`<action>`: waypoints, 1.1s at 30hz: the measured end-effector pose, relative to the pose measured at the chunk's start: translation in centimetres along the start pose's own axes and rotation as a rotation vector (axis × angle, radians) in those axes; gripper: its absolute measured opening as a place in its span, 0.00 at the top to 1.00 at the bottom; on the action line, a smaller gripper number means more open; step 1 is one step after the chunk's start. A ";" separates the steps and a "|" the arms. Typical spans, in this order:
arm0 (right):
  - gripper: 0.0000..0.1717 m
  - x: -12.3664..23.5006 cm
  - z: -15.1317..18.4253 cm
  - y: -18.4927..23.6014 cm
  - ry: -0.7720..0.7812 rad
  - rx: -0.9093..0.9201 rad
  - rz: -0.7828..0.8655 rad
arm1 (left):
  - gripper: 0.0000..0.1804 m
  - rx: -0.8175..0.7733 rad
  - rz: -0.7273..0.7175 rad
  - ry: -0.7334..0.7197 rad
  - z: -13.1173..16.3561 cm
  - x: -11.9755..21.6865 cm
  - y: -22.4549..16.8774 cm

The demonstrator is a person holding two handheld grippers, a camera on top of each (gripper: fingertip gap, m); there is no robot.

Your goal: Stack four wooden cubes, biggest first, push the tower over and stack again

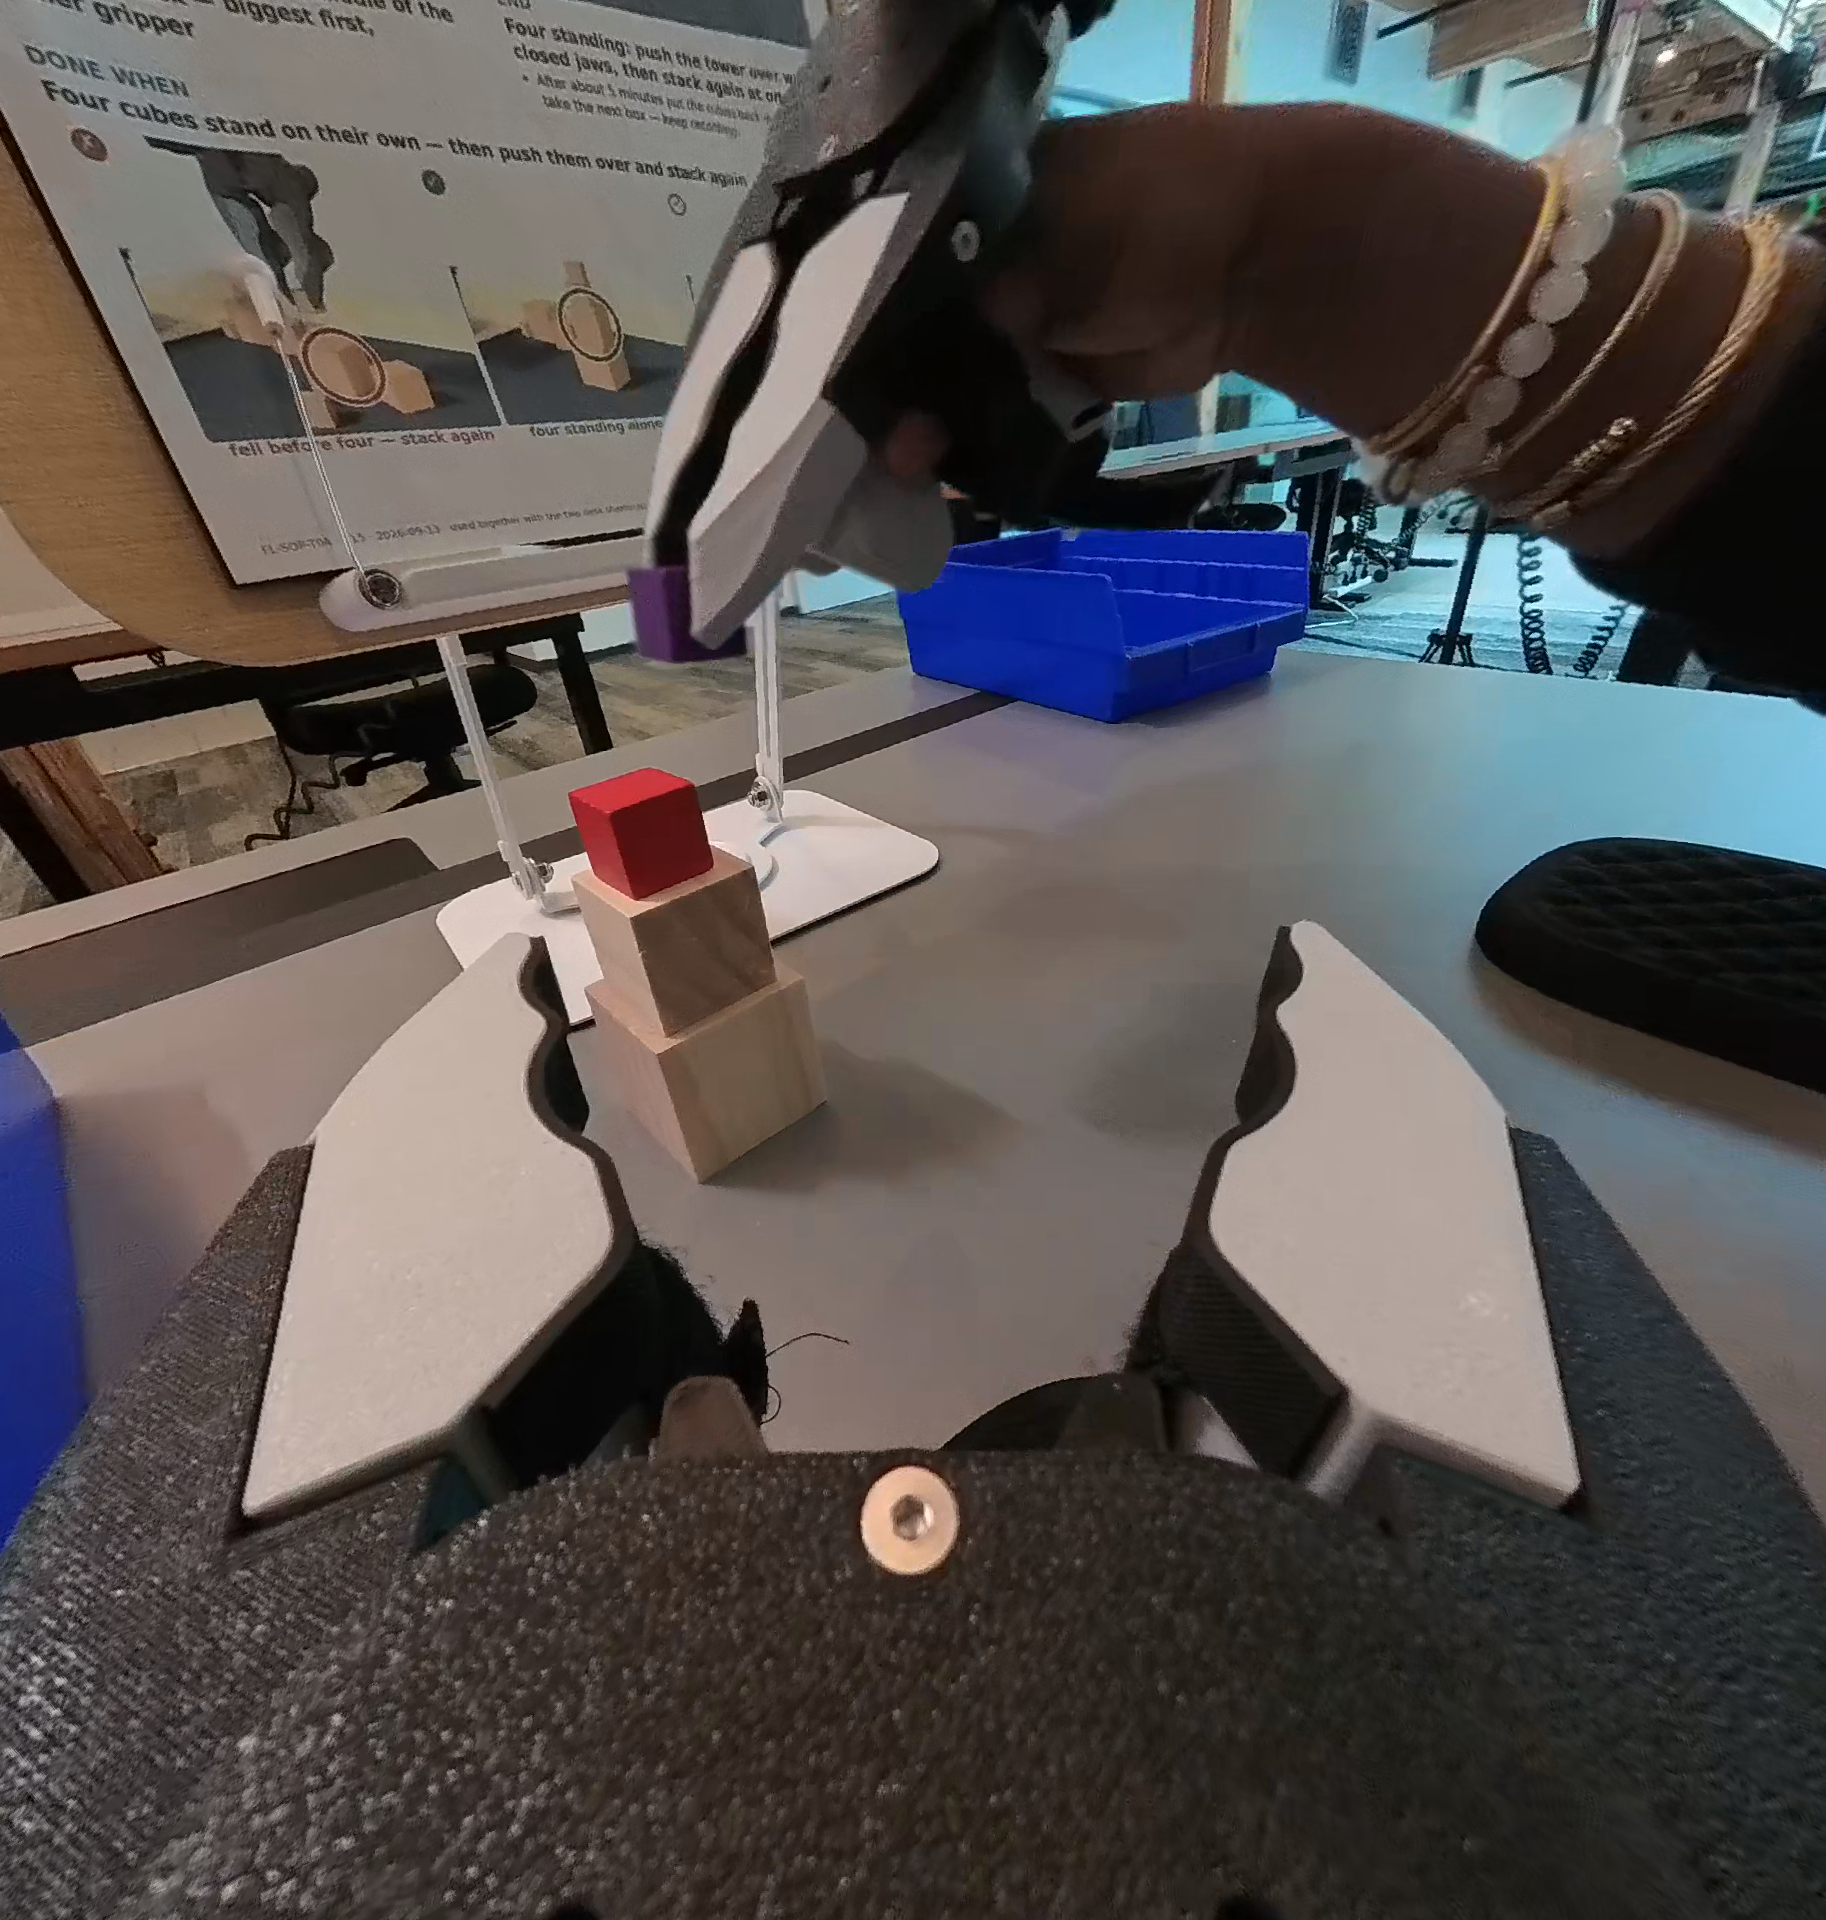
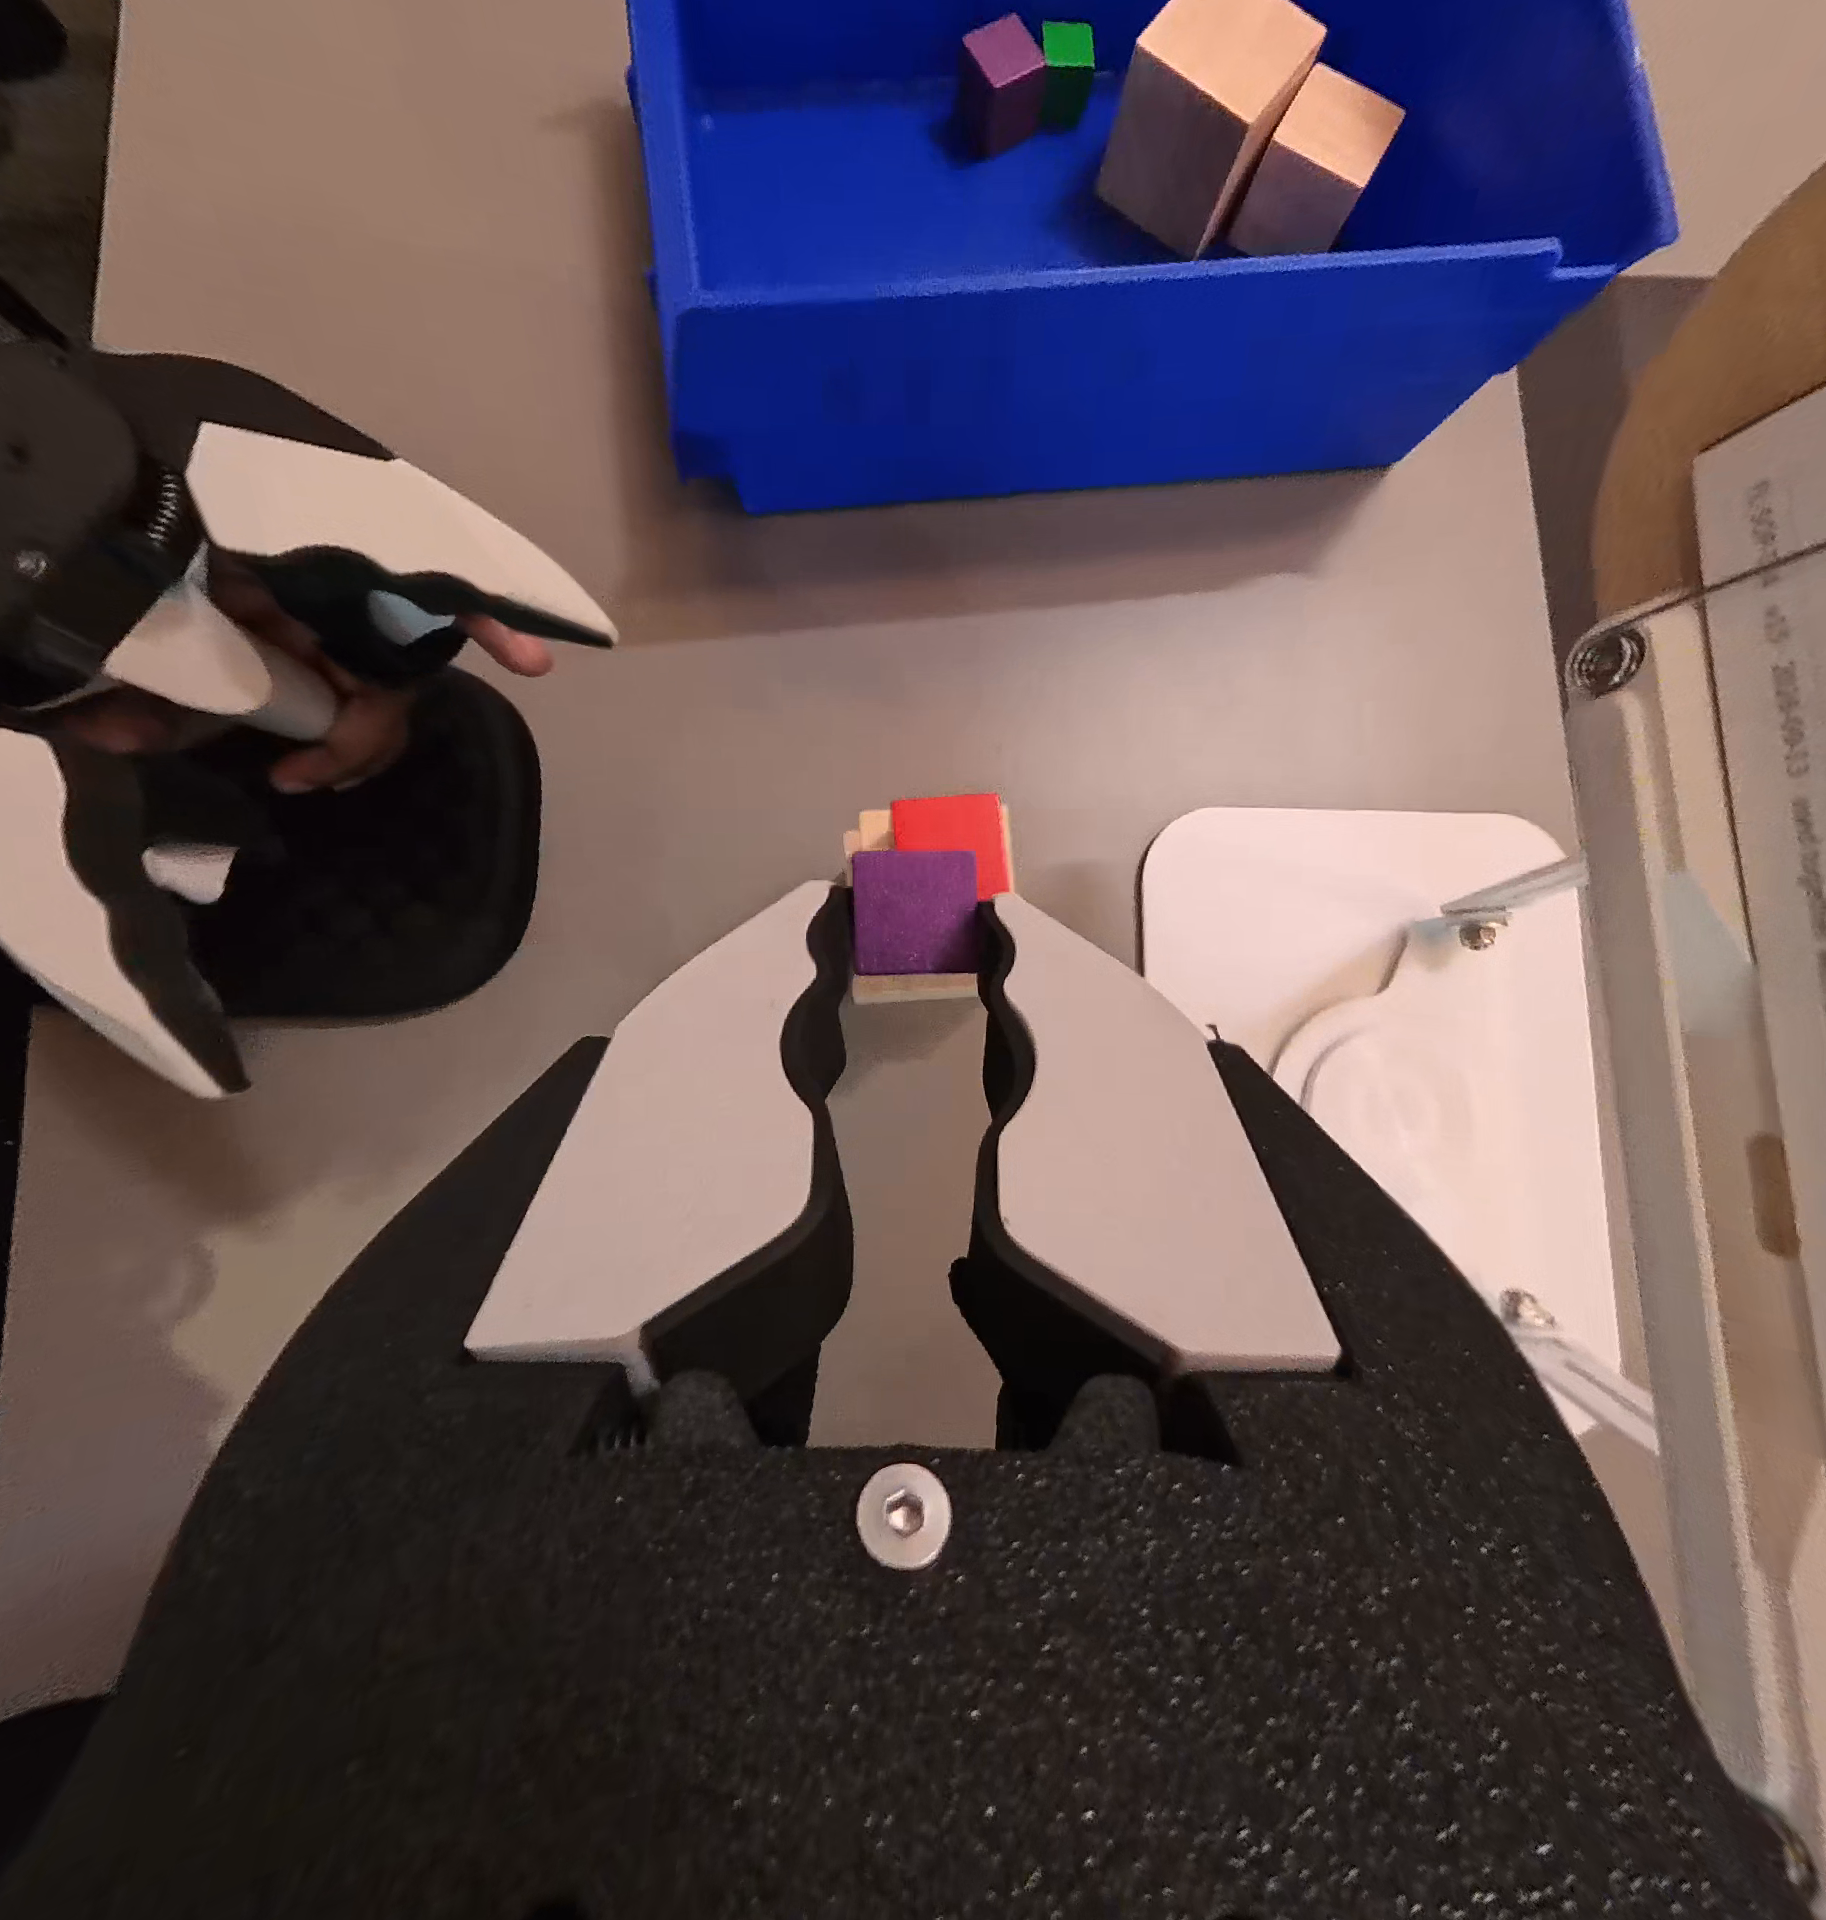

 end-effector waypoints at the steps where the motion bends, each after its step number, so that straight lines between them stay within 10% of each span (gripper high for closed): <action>1: 0.87 -0.3 -0.2 -0.2 0.004 0.003 -0.004 | 0.31 0.000 0.000 0.000 0.0 0.0 0.0; 33: 0.87 -3.7 -0.7 -1.3 0.091 0.022 -0.030 | 0.31 -0.021 0.012 0.002 0.0 0.0 -0.2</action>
Point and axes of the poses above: each gripper's, where its closed fingertips meet, x back along the fingers, z out of its underside, y = z × x across the jaws, the point moved 9 cm from there along x, back along the fingers, and after that the axes turned 6 degrees about y, right-handed, at the moved point
